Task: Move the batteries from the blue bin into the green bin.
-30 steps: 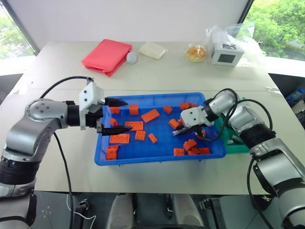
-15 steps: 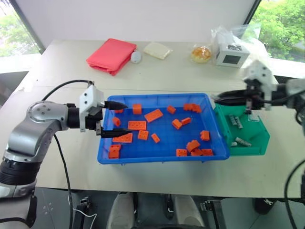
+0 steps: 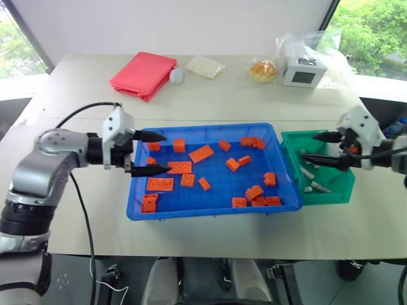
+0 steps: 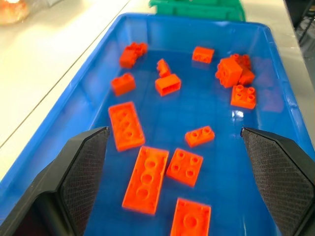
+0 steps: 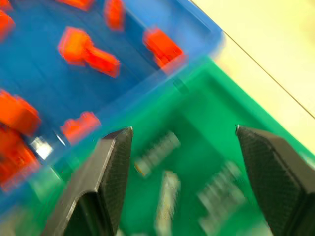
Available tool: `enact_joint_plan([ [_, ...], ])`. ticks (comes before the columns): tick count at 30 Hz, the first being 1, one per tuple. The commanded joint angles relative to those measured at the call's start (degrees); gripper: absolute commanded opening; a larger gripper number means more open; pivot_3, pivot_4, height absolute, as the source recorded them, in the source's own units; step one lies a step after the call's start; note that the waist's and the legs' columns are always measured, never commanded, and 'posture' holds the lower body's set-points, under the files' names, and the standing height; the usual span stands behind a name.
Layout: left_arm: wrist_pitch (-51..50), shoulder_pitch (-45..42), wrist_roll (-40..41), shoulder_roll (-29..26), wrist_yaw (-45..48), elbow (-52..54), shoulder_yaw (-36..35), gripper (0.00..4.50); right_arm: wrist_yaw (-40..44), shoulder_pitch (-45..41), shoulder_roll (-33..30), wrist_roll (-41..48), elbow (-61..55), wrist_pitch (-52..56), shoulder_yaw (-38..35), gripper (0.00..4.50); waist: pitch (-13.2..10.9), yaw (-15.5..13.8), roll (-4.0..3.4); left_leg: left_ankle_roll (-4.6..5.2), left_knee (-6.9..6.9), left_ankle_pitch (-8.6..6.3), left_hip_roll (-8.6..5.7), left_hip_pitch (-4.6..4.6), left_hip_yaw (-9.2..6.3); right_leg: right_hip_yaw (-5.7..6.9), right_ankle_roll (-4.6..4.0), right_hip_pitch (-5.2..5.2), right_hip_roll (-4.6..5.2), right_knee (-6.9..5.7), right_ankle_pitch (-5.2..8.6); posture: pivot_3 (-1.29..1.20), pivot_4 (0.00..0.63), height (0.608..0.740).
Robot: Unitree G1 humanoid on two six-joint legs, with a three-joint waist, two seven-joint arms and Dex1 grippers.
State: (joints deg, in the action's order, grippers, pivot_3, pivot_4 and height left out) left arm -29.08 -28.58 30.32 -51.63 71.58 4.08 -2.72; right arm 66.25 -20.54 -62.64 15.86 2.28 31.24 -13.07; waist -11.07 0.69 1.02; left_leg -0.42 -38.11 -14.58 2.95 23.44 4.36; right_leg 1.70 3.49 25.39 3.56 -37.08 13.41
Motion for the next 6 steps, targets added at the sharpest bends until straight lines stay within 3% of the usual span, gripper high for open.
enact_joint_plan([
  [1,-0.9,2.5,1.4,-6.0,2.1,-3.9,-8.8,4.50,5.7,1.3,-6.5,1.0,8.3,-6.7,-8.1,3.51,0.0,0.1,-0.01,0.00,0.01,0.00,0.00,0.00,0.01,0.00,0.00,0.01,0.00,0.00,0.00,0.00,0.150,0.734],
  [6,0.8,9.9,1.0,-13.2,7.4,-8.2,-15.6,4.50,18.1,7.5,-12.8,3.5,15.0,-10.2,-13.1,3.51,0.0,0.3,-0.02,0.01,0.06,-0.01,0.04,-0.11,0.05,0.00,-0.09,-0.04,0.01,0.01,0.06,0.00,0.150,0.734],
])
